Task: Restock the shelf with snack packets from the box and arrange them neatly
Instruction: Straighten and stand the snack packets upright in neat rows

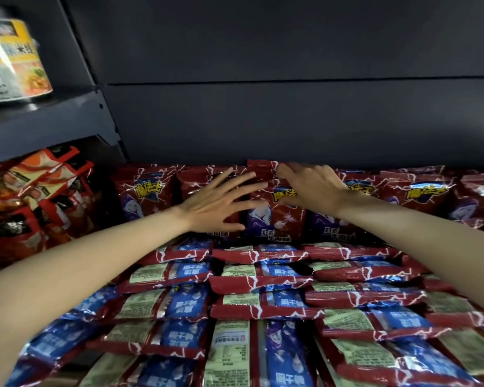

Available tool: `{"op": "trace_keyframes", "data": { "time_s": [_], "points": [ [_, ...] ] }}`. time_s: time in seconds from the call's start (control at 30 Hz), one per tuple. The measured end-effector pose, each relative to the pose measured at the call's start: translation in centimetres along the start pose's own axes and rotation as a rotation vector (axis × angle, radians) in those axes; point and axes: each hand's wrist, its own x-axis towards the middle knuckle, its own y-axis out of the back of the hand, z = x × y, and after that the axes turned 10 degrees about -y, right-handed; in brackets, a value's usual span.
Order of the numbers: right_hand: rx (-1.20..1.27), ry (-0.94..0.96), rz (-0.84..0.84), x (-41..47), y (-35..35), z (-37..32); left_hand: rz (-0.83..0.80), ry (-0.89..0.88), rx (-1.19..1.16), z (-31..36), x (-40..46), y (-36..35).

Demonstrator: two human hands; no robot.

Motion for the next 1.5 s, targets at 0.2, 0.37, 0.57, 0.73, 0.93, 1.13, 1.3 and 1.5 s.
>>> {"op": "trace_keyframes", "data": {
  "time_s": [0.2,0.37,0.57,0.73,0.93,1.13,1.3,1.5],
  "points": [
    [0.178,0.22,0.184,-0.5,-0.4,2.9,0.077,0.085,-0.025,-0.7,1.2,-0.3],
    [0.17,0.223,0.124,-1.0,-1.6,3.8,0.226,0.05,0.006,-0.8,2.6,-0.5],
    [0.27,0.104,-0.025,-1.7,-0.6,3.8,0.003,0.118,-0.019,0.1,4.6,-0.5],
    [0.67,-0.025,-0.369,-6.6,4.3,7.2,0.049,0.178,-0.042,0.9,5.4,0.5],
    [0.518,-0.017,-0.628,-11.3,3.5,11.9,0.174,0.071,-0.479,4.5,8.6,6.0],
    [0.53,-0.114,-0.706,-13.0,3.1,15.6,-0.207,-0.052,-0.847,7.7,12.5,8.2],
    [0.414,-0.189,-0.704,-14.1,1.7,18.1,-0.224,0.005,-0.888,7.3,13.8,7.9],
    [0.36,-0.224,-0.595,-14.3,1.1,19.7,0.042,0.149,-0.495,8.2,16.8,7.0]
  ]
}}
